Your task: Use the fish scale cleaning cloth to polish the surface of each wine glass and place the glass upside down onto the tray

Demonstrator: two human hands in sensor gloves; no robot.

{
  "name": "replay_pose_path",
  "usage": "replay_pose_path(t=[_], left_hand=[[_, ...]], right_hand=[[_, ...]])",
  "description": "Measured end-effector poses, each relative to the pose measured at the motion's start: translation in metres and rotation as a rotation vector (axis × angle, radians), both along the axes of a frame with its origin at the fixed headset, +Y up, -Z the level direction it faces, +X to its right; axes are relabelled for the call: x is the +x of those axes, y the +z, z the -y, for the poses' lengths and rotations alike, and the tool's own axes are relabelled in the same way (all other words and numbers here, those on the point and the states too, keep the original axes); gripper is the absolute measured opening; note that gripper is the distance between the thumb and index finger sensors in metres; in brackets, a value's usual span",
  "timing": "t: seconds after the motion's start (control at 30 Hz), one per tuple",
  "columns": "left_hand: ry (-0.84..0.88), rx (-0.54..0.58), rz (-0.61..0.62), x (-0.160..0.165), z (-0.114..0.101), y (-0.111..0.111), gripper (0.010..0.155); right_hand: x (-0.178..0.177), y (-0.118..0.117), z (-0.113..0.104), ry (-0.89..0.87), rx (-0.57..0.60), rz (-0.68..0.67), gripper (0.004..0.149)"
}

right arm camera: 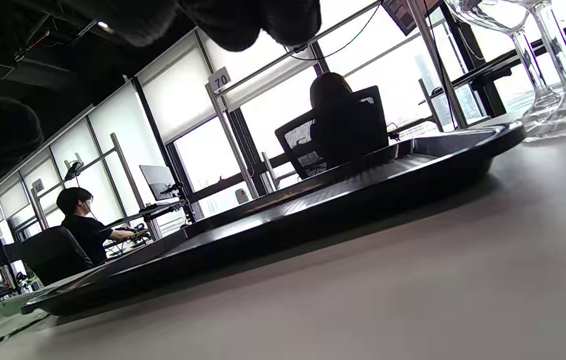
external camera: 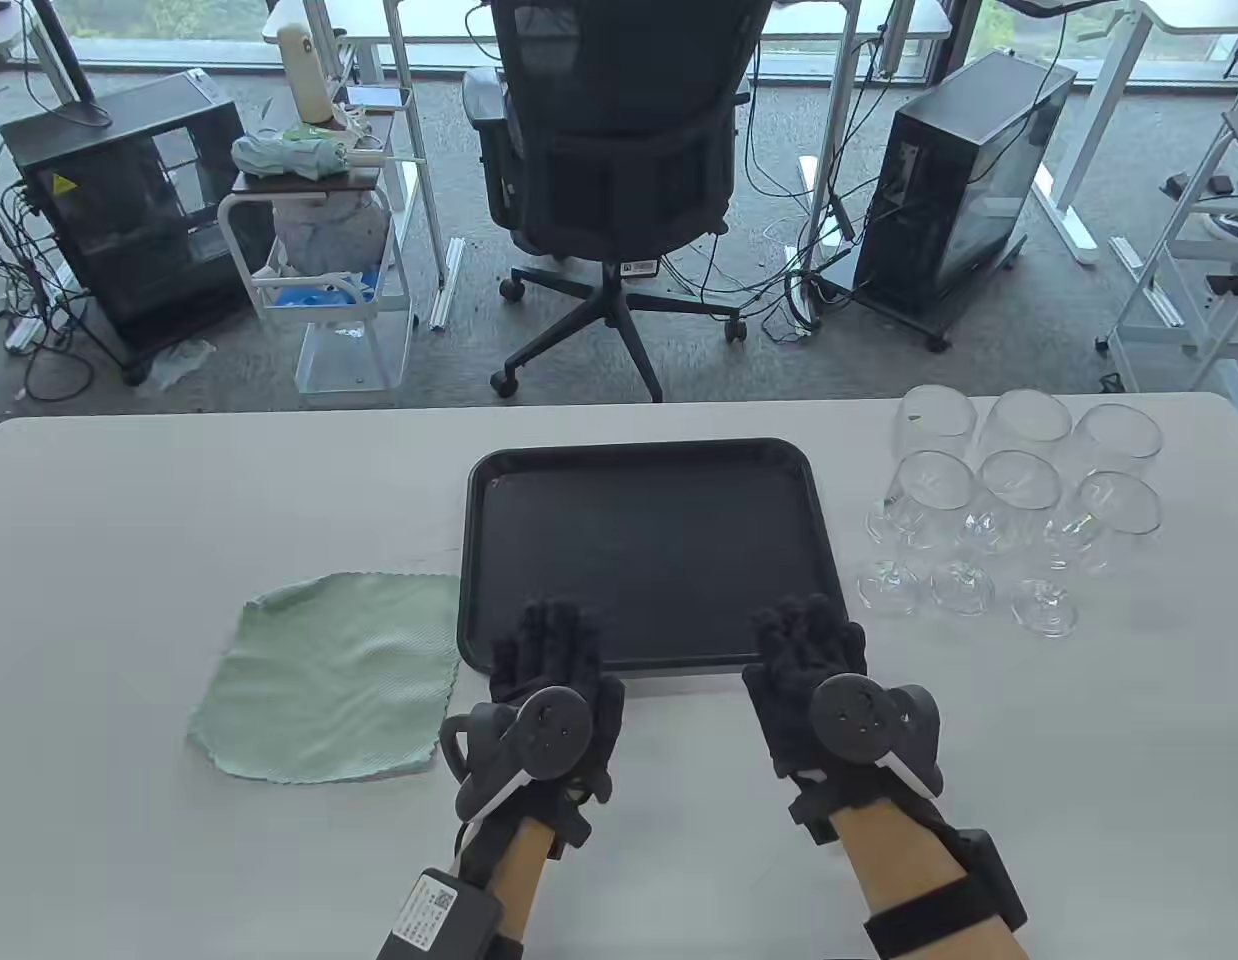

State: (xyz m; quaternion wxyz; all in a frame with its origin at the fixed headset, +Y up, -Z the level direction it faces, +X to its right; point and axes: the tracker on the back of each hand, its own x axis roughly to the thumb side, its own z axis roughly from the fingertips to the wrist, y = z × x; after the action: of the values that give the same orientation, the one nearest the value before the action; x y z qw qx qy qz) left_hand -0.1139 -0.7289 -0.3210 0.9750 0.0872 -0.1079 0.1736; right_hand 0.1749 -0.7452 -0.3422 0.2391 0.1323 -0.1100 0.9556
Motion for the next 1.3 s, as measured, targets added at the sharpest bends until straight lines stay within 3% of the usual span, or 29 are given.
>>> replay_pose_path(t=[0.4, 0.57, 0.87, 1.1, 1.23, 1.3], left_hand=[[0.015, -0.011, -0.018, -0.003, 0.0, -0.002, 0.066], [0.002, -0.044, -0.105, -0.015, 0.0, -0.014, 0.066], [0.104, -0.262, -0.441, -0.115, -0.007, -0.076, 0.071], [0.126, -0.654, -0.663, -0.187, 0.046, -0.093, 0.101], [0.183, -0.835, -0.643, -0.2, 0.076, -0.093, 0.106], [0.119, -0.883, -0.637, -0.197, 0.077, -0.096, 0.108]], right_hand=[[0.001, 0.0, 0.0, -0.009, -0.003, 0.005, 0.06], [0.002, 0.001, 0.0, -0.037, -0.018, 0.007, 0.061], [0.002, 0.0, 0.001, -0.057, -0.04, 0.004, 0.061], [0.002, -0.001, 0.001, -0.054, -0.049, 0.006, 0.061], [0.003, -0.002, 0.001, -0.054, -0.054, 0.015, 0.061], [0.004, -0.003, 0.002, -0.056, -0.056, 0.018, 0.061]])
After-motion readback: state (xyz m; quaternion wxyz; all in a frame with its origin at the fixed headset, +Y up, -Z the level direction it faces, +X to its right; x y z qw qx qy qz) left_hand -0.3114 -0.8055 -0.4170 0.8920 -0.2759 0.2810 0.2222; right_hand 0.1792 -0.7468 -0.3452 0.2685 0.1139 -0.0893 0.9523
